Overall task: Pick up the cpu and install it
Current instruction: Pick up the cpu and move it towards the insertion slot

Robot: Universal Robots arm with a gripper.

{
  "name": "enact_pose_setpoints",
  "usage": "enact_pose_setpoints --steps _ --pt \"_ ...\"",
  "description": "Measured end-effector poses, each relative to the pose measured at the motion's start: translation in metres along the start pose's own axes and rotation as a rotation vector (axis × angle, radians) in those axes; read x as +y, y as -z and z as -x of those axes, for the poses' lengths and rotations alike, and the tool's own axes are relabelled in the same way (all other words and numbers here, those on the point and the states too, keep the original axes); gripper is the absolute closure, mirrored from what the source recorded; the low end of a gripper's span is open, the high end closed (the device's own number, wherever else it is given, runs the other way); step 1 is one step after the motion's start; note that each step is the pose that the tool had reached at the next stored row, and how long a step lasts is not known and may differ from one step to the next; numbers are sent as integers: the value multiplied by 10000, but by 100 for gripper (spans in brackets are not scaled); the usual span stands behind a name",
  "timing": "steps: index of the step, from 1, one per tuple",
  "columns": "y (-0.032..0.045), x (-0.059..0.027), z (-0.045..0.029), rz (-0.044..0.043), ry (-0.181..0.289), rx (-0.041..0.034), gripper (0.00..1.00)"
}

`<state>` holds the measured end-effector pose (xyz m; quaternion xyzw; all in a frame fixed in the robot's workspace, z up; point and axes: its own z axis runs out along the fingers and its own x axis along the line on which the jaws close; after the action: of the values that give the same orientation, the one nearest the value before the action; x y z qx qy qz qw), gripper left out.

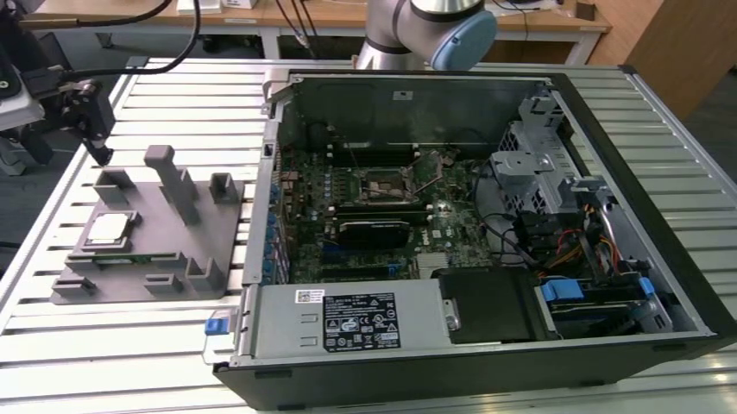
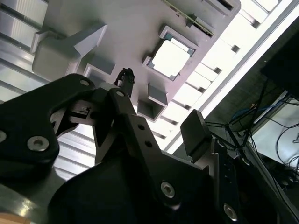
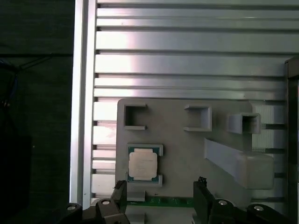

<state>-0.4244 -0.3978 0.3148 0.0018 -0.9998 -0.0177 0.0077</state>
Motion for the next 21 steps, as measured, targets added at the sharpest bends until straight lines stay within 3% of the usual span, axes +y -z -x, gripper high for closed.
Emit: enact_pose_setpoints --steps 1,8,21 --pt "-10 0 0 0 11 14 33" --pt "-126 -9 -2 -5 259 146 33" --pt "-356 -29 -143 0 268 143 33"
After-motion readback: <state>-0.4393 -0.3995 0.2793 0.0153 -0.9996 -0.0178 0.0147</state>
